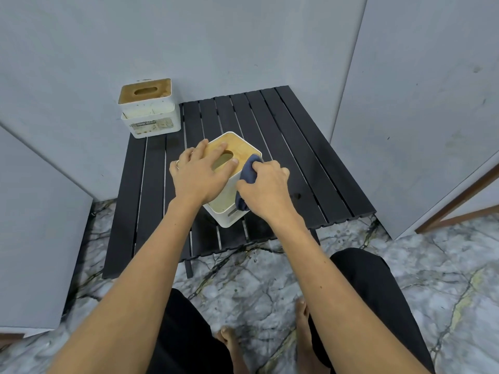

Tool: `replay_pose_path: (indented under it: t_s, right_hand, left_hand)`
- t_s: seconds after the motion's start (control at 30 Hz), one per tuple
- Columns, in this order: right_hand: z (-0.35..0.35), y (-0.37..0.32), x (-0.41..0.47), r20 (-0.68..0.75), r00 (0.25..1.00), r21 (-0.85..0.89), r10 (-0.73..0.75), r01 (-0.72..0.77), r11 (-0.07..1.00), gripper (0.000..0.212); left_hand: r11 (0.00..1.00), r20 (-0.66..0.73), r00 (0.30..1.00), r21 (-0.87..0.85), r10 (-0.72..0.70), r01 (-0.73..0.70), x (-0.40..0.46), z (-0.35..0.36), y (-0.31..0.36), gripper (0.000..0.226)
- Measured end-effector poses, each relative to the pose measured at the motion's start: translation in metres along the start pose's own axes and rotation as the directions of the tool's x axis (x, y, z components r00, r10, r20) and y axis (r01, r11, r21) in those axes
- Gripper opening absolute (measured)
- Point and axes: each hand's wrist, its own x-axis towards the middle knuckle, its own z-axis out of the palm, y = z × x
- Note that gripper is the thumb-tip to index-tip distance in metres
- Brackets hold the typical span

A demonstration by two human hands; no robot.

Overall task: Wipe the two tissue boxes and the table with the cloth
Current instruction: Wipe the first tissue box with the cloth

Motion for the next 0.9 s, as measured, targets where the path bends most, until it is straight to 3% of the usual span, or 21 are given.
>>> replay_pose_path:
  t_s: [0.2, 0.4, 0.57, 0.8, 0.9]
  right_hand:
    - [0.019, 0.012, -0.003, -0.072, 0.993, -0.022, 0.09, -0.091, 0.996, 0.022]
    - [0.028, 0.016, 0.002, -0.083, 0.996, -0.108, 0.028, -0.037, 0.993, 0.034]
    - [0.032, 0.02, -0.004, -0.109, 0.994, -0.087, -0.025, 0.016, 0.996, 0.026]
    - [0.033, 0.015, 0.002, -0.161, 0.987, -0.258, -0.023, -0.02, 0.966, 0.048]
    - [0.032, 0.012, 0.006, -0.122, 0.992, -0.243, -0.035, 0.004, 0.97, 0.041]
  left_hand:
    - [1.0, 0.001, 1.0, 0.015, 0.002, -0.002, 0.0, 0.0, 0.002, 0.056]
    - [1.0, -0.014, 1.0, 0.012, -0.012, 0.012, -0.002, -0.001, 0.001, 0.056]
    - [1.0, -0.02, 1.0, 0.017, -0.022, 0.022, -0.001, 0.0, 0.002, 0.057]
    - [1.0, -0.029, 1.0, 0.017, -0.009, 0.009, -0.002, -0.001, 0.002, 0.056]
    - [0.999, -0.037, 0.999, 0.031, -0.017, 0.019, -0.003, -0.001, 0.003, 0.055]
